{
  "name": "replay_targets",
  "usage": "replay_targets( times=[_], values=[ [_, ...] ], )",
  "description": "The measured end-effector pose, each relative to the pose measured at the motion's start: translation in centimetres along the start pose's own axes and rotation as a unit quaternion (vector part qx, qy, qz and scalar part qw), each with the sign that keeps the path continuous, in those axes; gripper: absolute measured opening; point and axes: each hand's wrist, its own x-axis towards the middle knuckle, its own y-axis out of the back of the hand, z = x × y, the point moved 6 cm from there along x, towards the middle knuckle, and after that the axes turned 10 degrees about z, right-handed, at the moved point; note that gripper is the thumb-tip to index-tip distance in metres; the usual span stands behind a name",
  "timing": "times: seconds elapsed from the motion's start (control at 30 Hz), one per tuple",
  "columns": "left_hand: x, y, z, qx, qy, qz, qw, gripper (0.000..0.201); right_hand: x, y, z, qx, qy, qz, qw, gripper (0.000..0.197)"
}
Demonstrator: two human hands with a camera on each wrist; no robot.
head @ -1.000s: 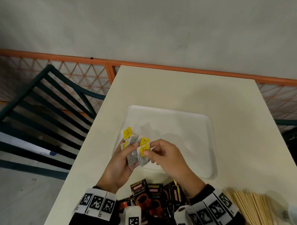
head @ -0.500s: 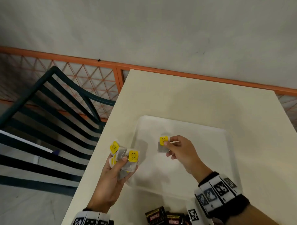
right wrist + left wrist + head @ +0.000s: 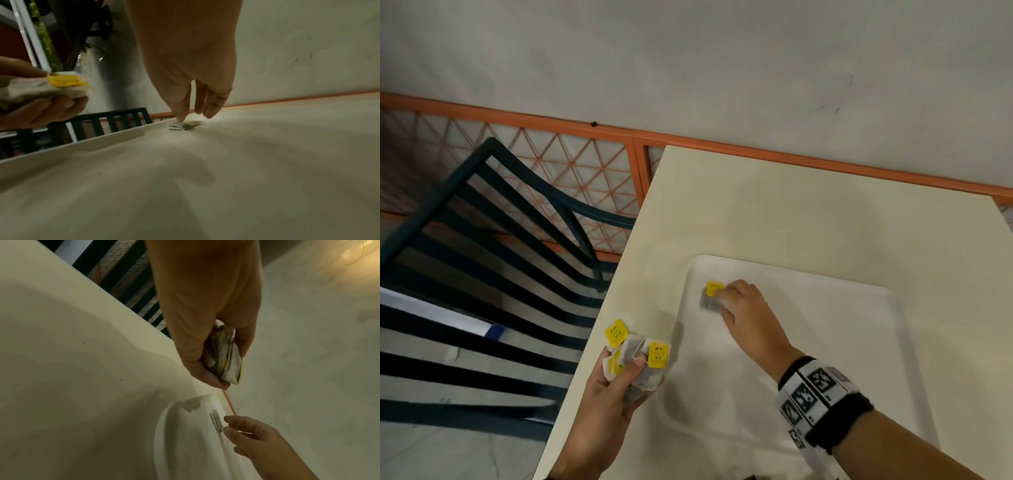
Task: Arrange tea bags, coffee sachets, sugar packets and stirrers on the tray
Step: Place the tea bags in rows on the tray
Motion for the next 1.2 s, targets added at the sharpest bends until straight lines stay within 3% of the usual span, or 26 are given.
replay_targets(
  times=[0.13, 0.4, 0.67, 0.73, 0.8, 0.87, 0.93, 1.0, 1.2],
  values=[
    [0.0, 0.1, -0.1, 0.015, 0.000, 0.012, 1.000, 0.051, -0.3, -1.5, -0.7, -0.002, 0.050, -0.027, 0.998, 0.031],
    [0.6, 0.7, 0.3, 0.010, -0.010, 0.013, 1.000, 0.030, 2.6, -2.4, -0.4, 0.009, 0.033, 0.006, 0.999, 0.030],
    [1.3, 0.5, 0.7, -0.011, -0.015, 0.033, 0.999, 0.034, 3.1, -1.8, -0.8, 0.007, 0.037, 0.028, 0.999, 0.030],
    [1.5, -0.2, 0.9, -0.013, -0.013, 0.031, 0.999, 0.038, 2.4, -0.9, -1.8, 0.035, 0.051, 0.060, 0.996, 0.025],
    [1.7, -1.1, 1.0, -0.017, -0.010, 0.024, 1.000, 0.040, 1.4, 0.0, -2.8, 0.107, 0.018, 0.087, 0.990, 0.021],
    [2.0, -1.9, 1.2, -0.023, -0.008, 0.017, 1.000, 0.043, 0.3, 0.0, -3.6, 0.235, -0.092, 0.029, 0.967, 0.024],
    [2.3, -2.6, 1.3, -0.025, -0.008, 0.011, 1.000, 0.046, -1.2, -0.8, -4.7, 0.380, -0.194, -0.075, 0.901, 0.022],
    [2.5, -3.1, 1.3, -0.024, -0.011, 0.009, 1.000, 0.045, -2.4, -1.4, -5.7, 0.449, -0.228, -0.143, 0.852, 0.008],
    [2.7, -3.2, 0.9, -0.040, -0.030, 0.020, 0.999, 0.047, -2.7, -2.0, -4.0, 0.507, -0.305, -0.108, 0.798, 0.008]
  ],
)
